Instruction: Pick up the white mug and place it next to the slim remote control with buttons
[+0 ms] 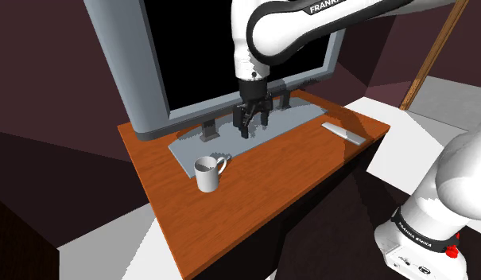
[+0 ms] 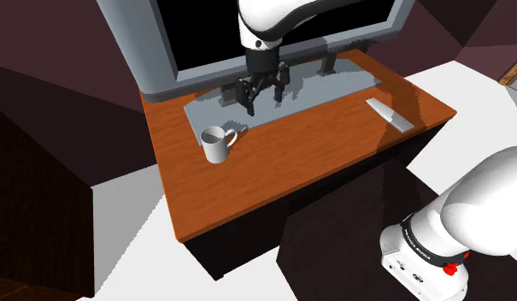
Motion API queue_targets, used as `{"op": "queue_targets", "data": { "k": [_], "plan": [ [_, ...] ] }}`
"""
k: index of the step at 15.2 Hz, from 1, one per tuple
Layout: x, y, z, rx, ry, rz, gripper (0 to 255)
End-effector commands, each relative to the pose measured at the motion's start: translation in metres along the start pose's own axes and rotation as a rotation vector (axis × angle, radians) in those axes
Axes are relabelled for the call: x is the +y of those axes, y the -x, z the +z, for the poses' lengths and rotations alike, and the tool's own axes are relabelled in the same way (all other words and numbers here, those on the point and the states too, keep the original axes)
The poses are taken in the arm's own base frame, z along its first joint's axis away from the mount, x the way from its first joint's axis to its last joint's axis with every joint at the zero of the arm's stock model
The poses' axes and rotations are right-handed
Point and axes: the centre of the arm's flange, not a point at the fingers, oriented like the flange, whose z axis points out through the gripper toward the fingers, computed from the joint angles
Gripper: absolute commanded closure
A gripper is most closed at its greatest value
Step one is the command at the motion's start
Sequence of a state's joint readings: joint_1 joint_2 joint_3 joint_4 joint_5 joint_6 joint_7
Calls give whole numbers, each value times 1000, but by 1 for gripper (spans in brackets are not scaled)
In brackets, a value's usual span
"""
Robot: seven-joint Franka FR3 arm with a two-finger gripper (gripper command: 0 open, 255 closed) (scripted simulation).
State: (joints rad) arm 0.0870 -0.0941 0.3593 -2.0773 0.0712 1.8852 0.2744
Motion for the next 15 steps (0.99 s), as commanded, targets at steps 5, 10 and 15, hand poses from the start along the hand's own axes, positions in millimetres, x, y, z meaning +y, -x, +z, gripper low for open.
{"op": "queue_targets", "data": {
  "k": [5, 10, 15],
  "plan": [
    [-56, -50, 36, -21, 12, -19, 0],
    [-102, -90, 68, -38, 22, -36, 0],
    [-148, -128, 101, -56, 33, -52, 0]
  ]
}}
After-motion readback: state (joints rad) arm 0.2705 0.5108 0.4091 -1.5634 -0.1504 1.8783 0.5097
